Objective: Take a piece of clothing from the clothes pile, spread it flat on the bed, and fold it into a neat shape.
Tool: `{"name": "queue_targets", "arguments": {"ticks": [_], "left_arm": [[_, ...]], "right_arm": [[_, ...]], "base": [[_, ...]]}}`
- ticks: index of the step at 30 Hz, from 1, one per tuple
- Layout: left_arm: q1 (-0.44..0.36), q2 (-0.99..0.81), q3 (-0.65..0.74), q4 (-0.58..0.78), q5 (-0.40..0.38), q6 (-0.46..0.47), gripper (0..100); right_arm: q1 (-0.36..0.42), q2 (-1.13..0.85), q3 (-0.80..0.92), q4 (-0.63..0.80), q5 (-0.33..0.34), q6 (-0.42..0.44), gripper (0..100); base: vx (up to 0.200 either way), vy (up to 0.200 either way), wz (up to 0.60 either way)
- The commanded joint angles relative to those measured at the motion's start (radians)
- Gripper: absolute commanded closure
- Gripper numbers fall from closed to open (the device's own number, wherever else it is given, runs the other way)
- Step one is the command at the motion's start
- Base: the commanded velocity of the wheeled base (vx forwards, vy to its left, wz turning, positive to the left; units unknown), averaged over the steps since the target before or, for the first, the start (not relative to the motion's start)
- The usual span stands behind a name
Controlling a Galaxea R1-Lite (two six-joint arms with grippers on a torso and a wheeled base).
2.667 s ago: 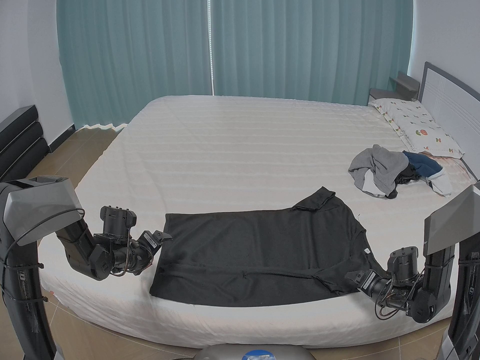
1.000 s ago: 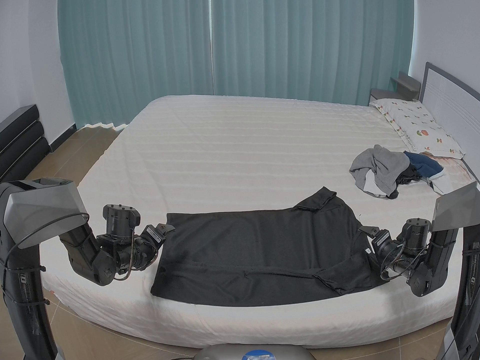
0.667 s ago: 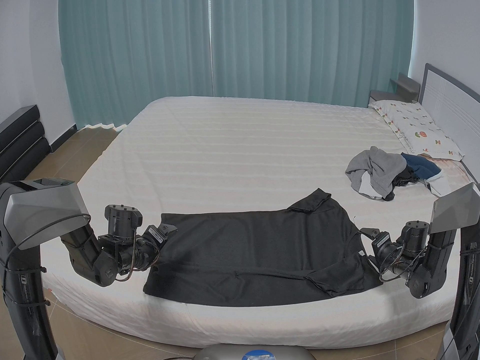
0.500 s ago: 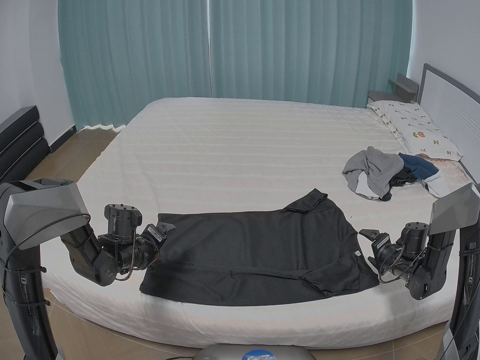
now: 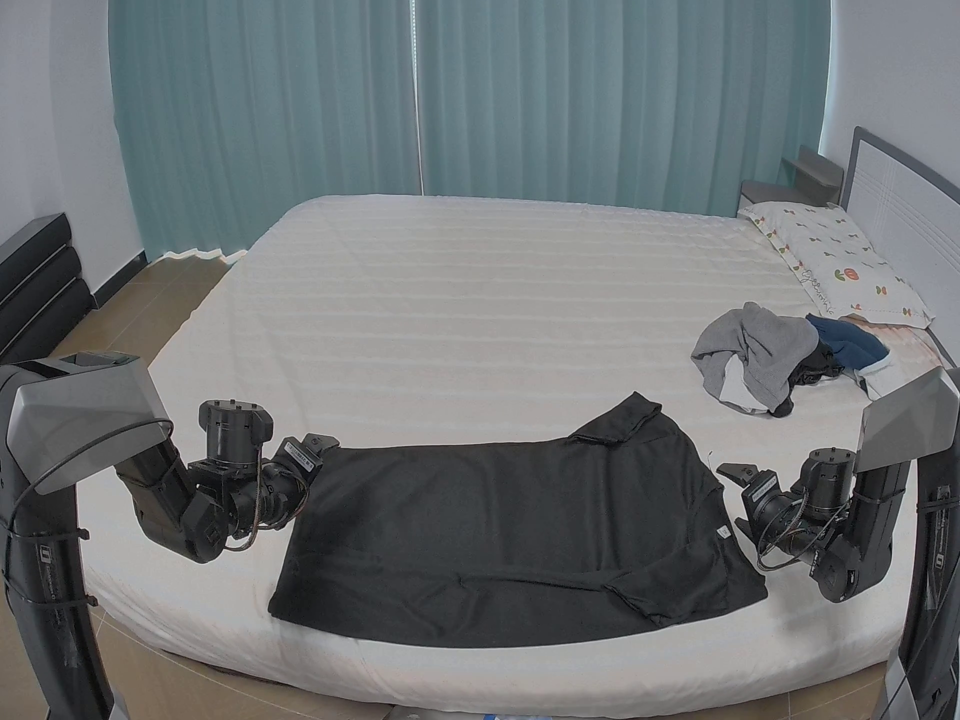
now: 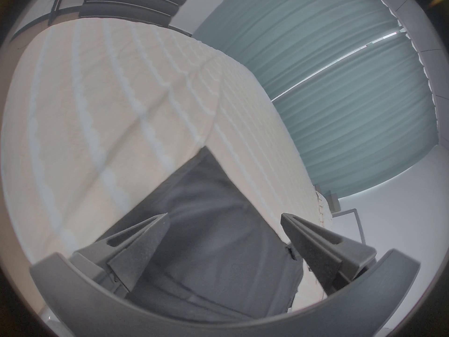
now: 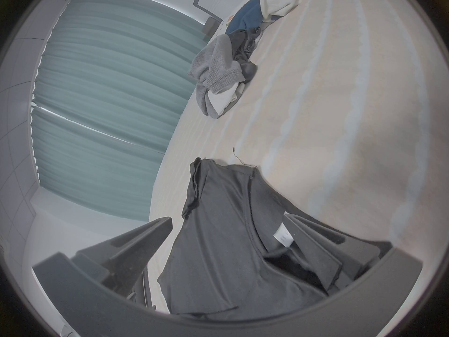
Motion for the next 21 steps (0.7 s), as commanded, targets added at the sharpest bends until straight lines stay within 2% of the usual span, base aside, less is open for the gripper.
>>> {"name": "queue_targets", "arguments": {"ticks": [1, 14, 18, 21], "left_arm": [[0.0, 0.006, -0.012, 0.004, 0.002, 0.0, 0], [0.036, 0.002, -0.027, 0.007, 0.007, 0.038, 0], [0.067, 0.008, -0.079, 0.043, -0.001, 0.102, 0], [0.073, 0.028, -0.156, 0.122, -0.005, 0.122, 0]], "right_arm": [[0.001, 0.002, 0.0, -0.014, 0.0, -0.002, 0], [0.002, 0.002, 0.002, -0.013, 0.0, -0.002, 0], [0.002, 0.002, 0.002, -0.013, 0.0, -0.002, 0], [0.004, 0.003, 0.002, -0.013, -0.001, -0.003, 0]], "base": [[0.2, 0.0, 0.0], [0.0, 0.0, 0.0], [0.0, 0.0, 0.0], [0.0, 0.0, 0.0]]}}
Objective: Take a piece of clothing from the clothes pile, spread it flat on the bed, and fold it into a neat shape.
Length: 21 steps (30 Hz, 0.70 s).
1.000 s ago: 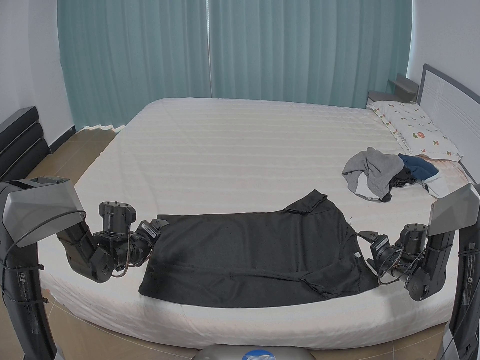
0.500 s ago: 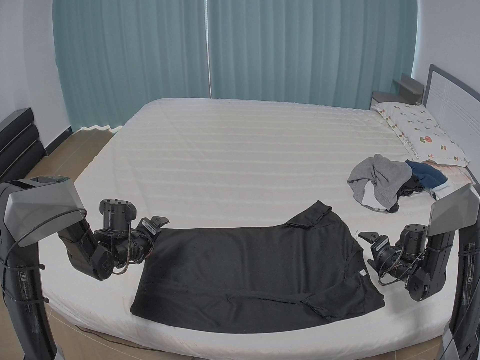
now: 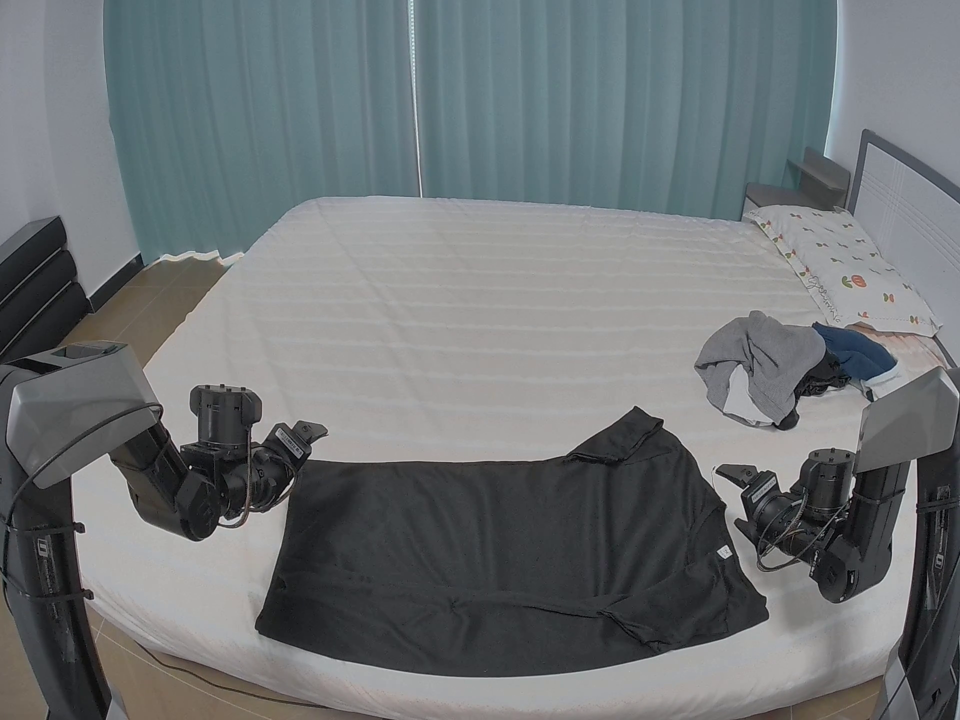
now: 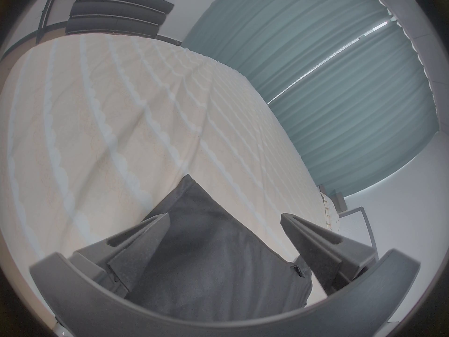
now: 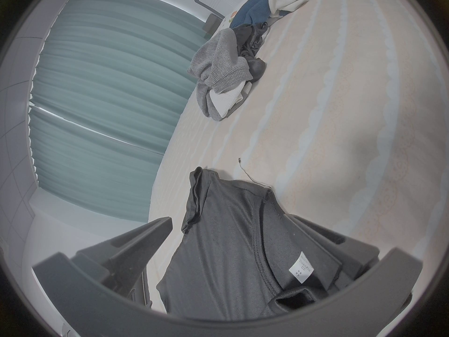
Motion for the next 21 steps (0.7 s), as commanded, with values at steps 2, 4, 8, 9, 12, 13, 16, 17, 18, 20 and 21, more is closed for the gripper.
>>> {"name": "queue_targets", "arguments": {"ticks": [2, 4, 8, 9, 12, 13, 16, 17, 18, 20, 21], "left_arm": [[0.023, 0.043, -0.128, 0.1, -0.015, 0.051, 0], [0.041, 0.076, -0.185, 0.149, -0.03, 0.141, 0], [0.063, 0.105, -0.238, 0.204, -0.064, 0.252, 0], [0.067, 0.126, -0.261, 0.223, -0.09, 0.294, 0], [0.067, 0.158, -0.284, 0.224, -0.127, 0.337, 0], [0.067, 0.189, -0.303, 0.223, -0.138, 0.373, 0], [0.061, 0.235, -0.338, 0.224, -0.128, 0.405, 0], [0.061, 0.235, -0.338, 0.224, -0.128, 0.405, 0], [0.049, 0.244, -0.36, 0.227, -0.111, 0.403, 0], [0.044, 0.247, -0.366, 0.226, -0.099, 0.402, 0], [0.043, 0.249, -0.367, 0.223, -0.096, 0.402, 0]], "right_arm": [[0.002, 0.003, 0.0, -0.013, 0.001, -0.004, 0], [0.003, 0.007, 0.003, -0.015, -0.001, -0.006, 0], [0.005, 0.009, 0.003, -0.015, -0.002, -0.007, 0], [0.005, 0.009, 0.003, -0.015, -0.002, -0.014, 0], [0.005, 0.012, 0.003, -0.015, -0.001, -0.02, 0], [0.008, 0.015, 0.003, -0.015, -0.002, -0.021, 0], [0.009, 0.015, 0.003, -0.015, -0.002, -0.021, 0], [0.009, 0.015, 0.003, -0.015, -0.002, -0.021, 0], [0.009, 0.015, 0.003, -0.015, -0.002, -0.021, 0], [0.009, 0.015, 0.003, -0.015, -0.002, -0.021, 0], [0.009, 0.015, 0.003, -0.015, -0.002, -0.021, 0]], "base": [[0.0, 0.0, 0.0], [0.0, 0.0, 0.0], [0.0, 0.0, 0.0], [0.0, 0.0, 0.0], [0.0, 0.0, 0.0], [0.0, 0.0, 0.0], [0.0, 0.0, 0.0], [0.0, 0.0, 0.0], [0.0, 0.0, 0.0], [0.0, 0.0, 0.0], [0.0, 0.0, 0.0]]}}
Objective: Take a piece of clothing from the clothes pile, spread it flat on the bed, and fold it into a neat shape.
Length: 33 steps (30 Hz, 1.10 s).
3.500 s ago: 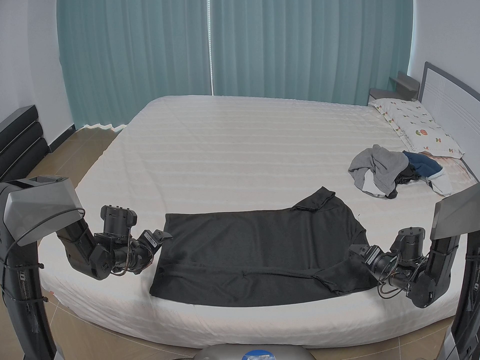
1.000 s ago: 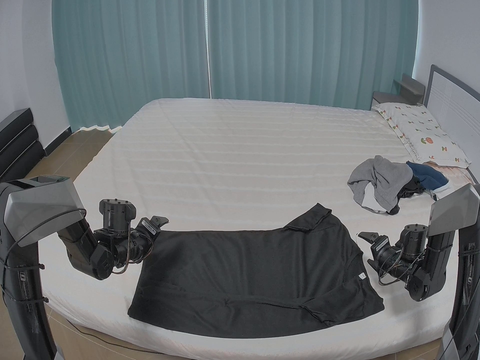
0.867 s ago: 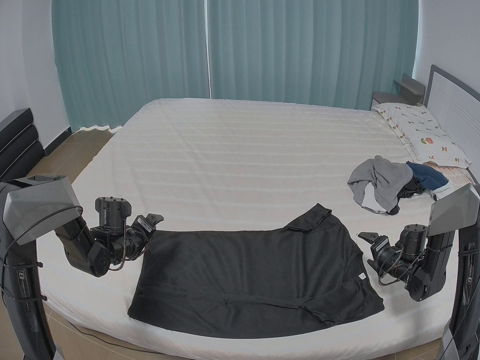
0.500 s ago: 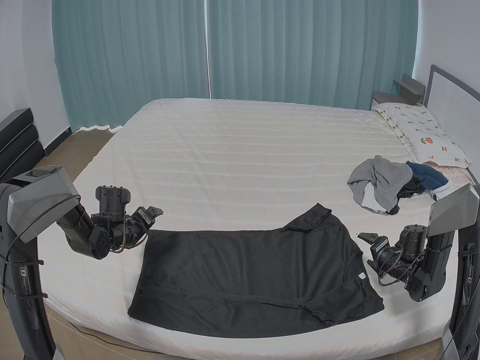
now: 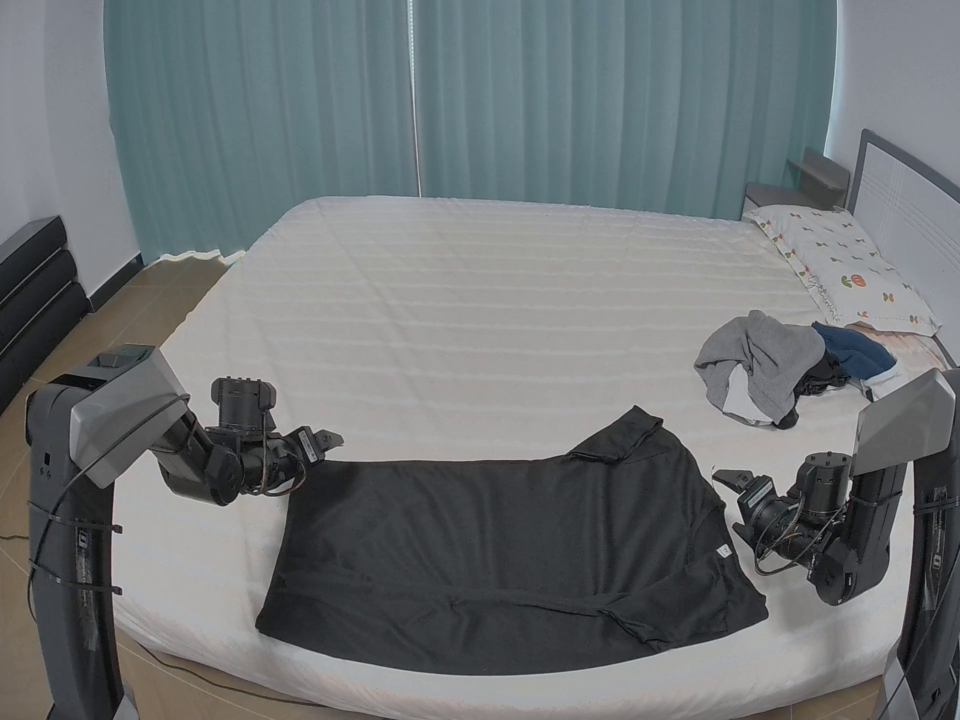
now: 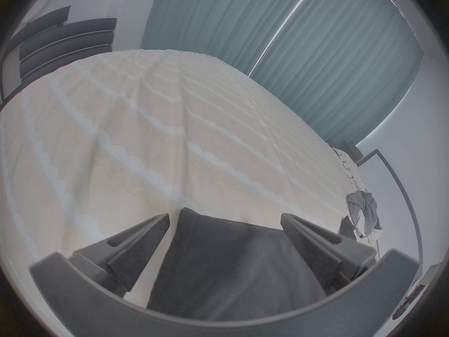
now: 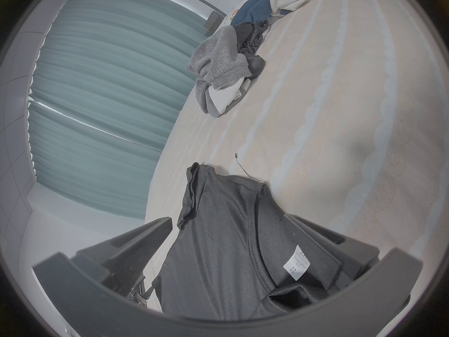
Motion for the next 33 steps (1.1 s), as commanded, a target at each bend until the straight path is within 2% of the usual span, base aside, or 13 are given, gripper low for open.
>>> {"name": "queue_targets", "arguments": {"ticks": [1, 9, 10, 16, 20, 23, 28, 32, 33], "left_arm": [[-0.009, 0.05, -0.027, -0.002, 0.007, 0.001, 0], [-0.011, 0.045, -0.038, -0.004, 0.013, -0.001, 0], [-0.011, 0.047, -0.039, -0.002, 0.019, -0.001, 100], [-0.005, 0.07, -0.049, -0.021, 0.122, -0.001, 100], [0.0, 0.065, -0.047, -0.021, 0.133, -0.012, 100], [0.0, 0.057, -0.041, -0.022, 0.134, -0.065, 100], [-0.006, 0.019, -0.041, -0.021, 0.133, -0.216, 100], [-0.008, 0.019, -0.036, -0.021, 0.133, -0.236, 100], [-0.006, 0.022, -0.035, -0.021, 0.133, -0.239, 100]], "right_arm": [[0.001, 0.003, 0.0, -0.015, 0.001, 0.0, 0], [0.001, 0.003, 0.0, -0.015, 0.001, 0.0, 0], [0.001, 0.003, 0.0, -0.015, 0.001, 0.0, 0], [-0.006, 0.009, -0.015, -0.014, 0.002, -0.016, 0], [-0.011, 0.009, -0.029, -0.014, 0.004, -0.02, 0], [0.0, -0.006, -0.048, -0.014, 0.004, -0.049, 0], [0.018, 0.012, -0.138, 0.011, 0.008, -0.197, 0], [0.018, 0.026, -0.299, 0.155, 0.025, -0.319, 0], [0.014, 0.034, -0.411, 0.273, 0.033, -0.39, 0]], "base": [[0.0, 0.0, 0.0], [0.0, 0.0, 0.0], [0.0, 0.0, 0.0], [0.0, 0.0, 0.0], [0.0, 0.0, 0.0], [0.0, 0.0, 0.0], [0.0, 0.0, 0.0], [0.0, 0.0, 0.0], [0.0, 0.0, 0.0]]}}
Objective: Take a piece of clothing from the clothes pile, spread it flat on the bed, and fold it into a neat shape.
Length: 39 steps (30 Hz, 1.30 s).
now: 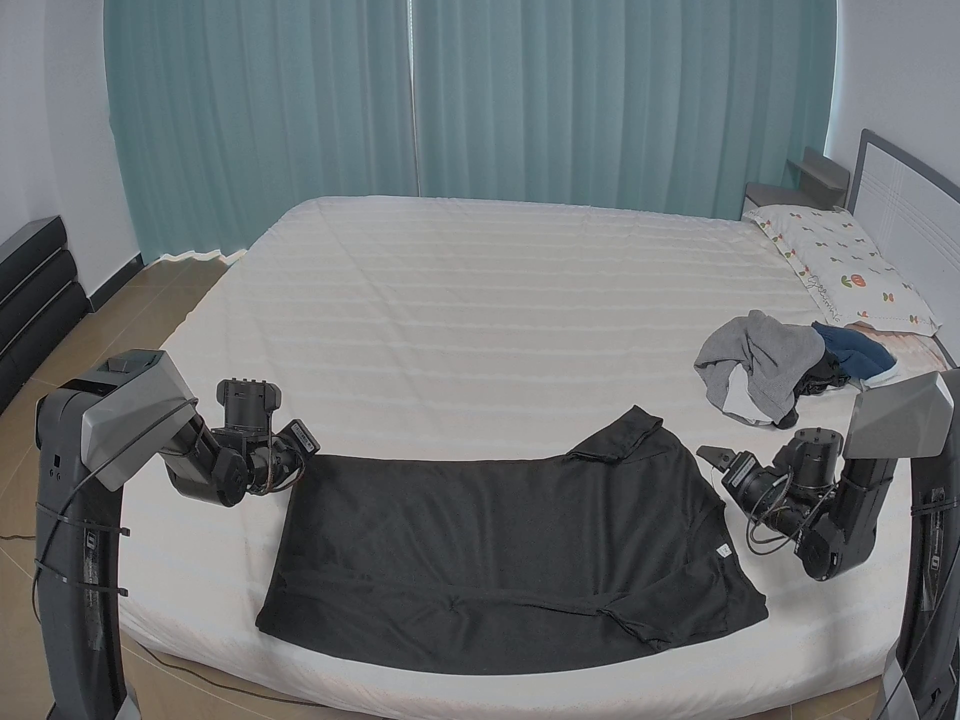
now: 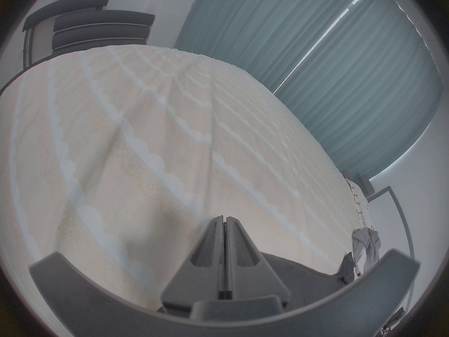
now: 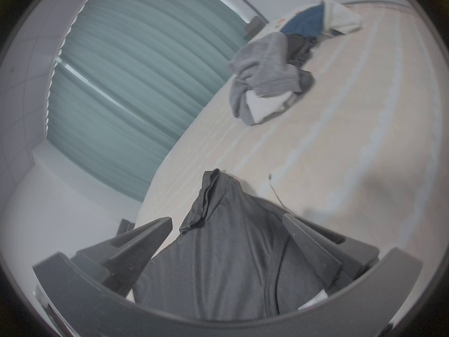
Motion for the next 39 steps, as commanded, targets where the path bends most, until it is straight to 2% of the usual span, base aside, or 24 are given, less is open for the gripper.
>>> {"name": "queue_targets", "arguments": {"ticks": [1, 5, 7, 9, 12, 17, 27, 28, 39], "left_arm": [[0.0, -0.019, 0.006, 0.0, -0.002, -0.043, 100], [0.006, -0.023, 0.012, 0.0, -0.004, -0.072, 100], [0.006, -0.023, 0.012, 0.0, -0.004, -0.072, 100], [0.006, -0.02, 0.014, 0.0, -0.004, -0.072, 100], [0.007, -0.02, 0.014, 0.0, -0.004, -0.072, 100], [0.01, -0.017, 0.015, -0.001, -0.004, -0.072, 100], [0.012, -0.022, 0.02, -0.001, -0.005, -0.072, 100], [0.012, -0.022, 0.02, -0.001, -0.005, -0.072, 100], [0.018, -0.022, 0.018, -0.003, -0.004, -0.069, 100]], "right_arm": [[0.002, 0.032, -0.297, 0.258, 0.027, -0.177, 0], [0.002, 0.094, -0.507, 0.46, 0.079, -0.215, 0], [0.001, 0.109, -0.545, 0.493, 0.09, -0.235, 0], [-0.004, 0.152, -0.619, 0.554, 0.119, -0.296, 0], [-0.004, 0.192, -0.677, 0.595, 0.142, -0.327, 0], [-0.005, 0.223, -0.8, 0.695, 0.167, -0.326, 0], [-0.007, 0.235, -0.824, 0.723, 0.188, -0.322, 0], [-0.008, 0.232, -0.823, 0.721, 0.191, -0.318, 100], [-0.053, 0.189, -0.777, 0.717, 0.231, -0.295, 100]], "base": [[0.0, 0.0, 0.0], [0.0, 0.0, 0.0], [0.0, 0.0, 0.0], [0.0, 0.0, 0.0], [0.0, 0.0, 0.0], [0.0, 0.0, 0.0], [0.0, 0.0, 0.0], [0.0, 0.0, 0.0], [0.0, 0.0, 0.0]]}}
